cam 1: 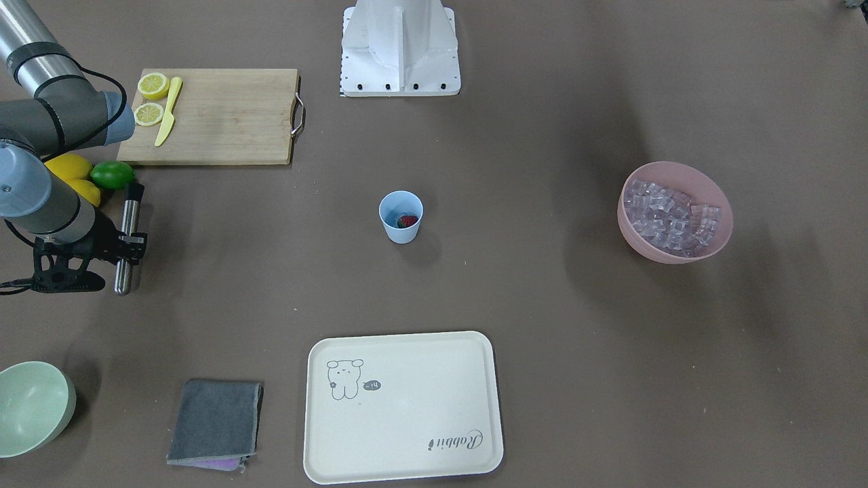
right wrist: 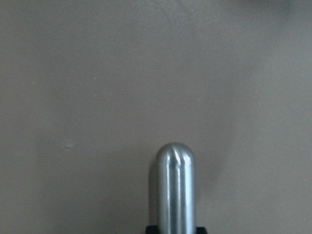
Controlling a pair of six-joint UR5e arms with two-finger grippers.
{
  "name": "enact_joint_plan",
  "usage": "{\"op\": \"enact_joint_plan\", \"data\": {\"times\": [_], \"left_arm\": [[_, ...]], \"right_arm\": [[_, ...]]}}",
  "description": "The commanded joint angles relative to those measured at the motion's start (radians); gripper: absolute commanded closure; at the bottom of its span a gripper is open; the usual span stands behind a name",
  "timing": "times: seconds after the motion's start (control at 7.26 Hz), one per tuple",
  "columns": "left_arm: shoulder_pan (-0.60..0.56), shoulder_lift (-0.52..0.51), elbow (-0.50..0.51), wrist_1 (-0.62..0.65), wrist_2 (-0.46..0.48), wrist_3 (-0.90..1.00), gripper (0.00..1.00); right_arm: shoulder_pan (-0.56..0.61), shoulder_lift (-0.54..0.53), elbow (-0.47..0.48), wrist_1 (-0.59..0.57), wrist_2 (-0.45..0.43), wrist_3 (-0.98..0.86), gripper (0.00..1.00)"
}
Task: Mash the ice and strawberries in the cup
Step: 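Lower the muddler upright onto the table beside the lemons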
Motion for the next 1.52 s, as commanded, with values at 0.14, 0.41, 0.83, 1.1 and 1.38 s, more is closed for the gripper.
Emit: {"op": "enact_joint_plan", "data": {"times": [0.14, 0.41, 0.83, 1.1, 1.38], "left_arm": [[0.000, 0.000, 0.002, 0.000, 0.000, 0.000, 0.01], [0.000, 0.000, 0.002, 0.000, 0.000, 0.000, 0.01], [0.000, 0.000, 0.003, 0.000, 0.000, 0.000, 0.01], [0.000, 0.000, 0.003, 0.000, 0.000, 0.000, 0.01], [0.000, 0.000, 0.005, 0.003, 0.000, 0.000, 0.01]], "right_arm": [[-0.005, 0.002, -0.006, 0.000, -0.017, 0.000, 1.00], [-0.005, 0.002, -0.003, 0.000, -0.019, 0.000, 0.01], [-0.005, 0.004, -0.002, 0.000, -0.017, 0.000, 0.00], [-0.001, 0.024, 0.003, -0.003, -0.017, 0.000, 0.00], [0.045, 0.038, 0.008, -0.002, -0.007, -0.011, 0.00]]}}
